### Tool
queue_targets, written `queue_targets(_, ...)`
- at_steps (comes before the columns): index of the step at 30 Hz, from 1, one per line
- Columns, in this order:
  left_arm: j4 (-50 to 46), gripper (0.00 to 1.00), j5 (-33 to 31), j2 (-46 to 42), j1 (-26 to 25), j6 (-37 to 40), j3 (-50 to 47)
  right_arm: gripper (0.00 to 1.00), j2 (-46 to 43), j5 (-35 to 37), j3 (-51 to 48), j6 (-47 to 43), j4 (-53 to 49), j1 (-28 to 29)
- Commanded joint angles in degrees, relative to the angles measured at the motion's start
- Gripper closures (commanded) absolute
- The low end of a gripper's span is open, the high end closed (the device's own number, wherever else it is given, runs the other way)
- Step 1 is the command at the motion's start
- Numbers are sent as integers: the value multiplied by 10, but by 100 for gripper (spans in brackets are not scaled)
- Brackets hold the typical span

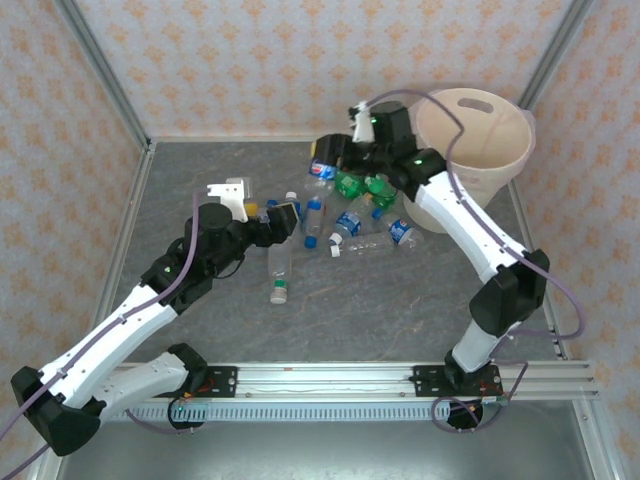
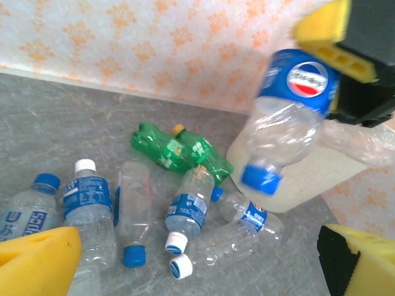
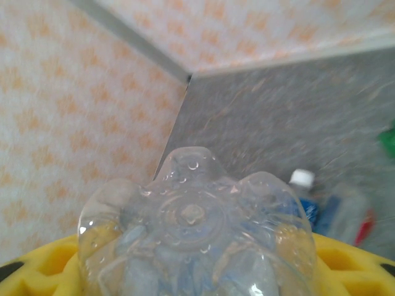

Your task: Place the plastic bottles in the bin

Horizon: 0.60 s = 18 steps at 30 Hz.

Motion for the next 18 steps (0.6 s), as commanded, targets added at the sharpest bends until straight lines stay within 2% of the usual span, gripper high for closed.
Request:
queue_targets(1, -10, 1, -45, -13, -5, -12, 16, 56, -51, 46, 14, 12, -2, -43)
queue_targets(7, -15, 1, -53, -18, -5, -22, 12, 55, -76, 121, 69, 6, -23, -125)
queue_targets(12, -17, 1, -47, -15, -5, -29, 14, 55, -70, 210, 123, -13, -57, -164)
queue_targets(15, -21, 1, -45, -15, -5, -31, 17, 55, -73, 256, 128, -19, -57, -183)
queue_targets(18, -25, 1, -45, -17, -5, -31, 20, 56, -81, 332, 124, -38, -54, -193)
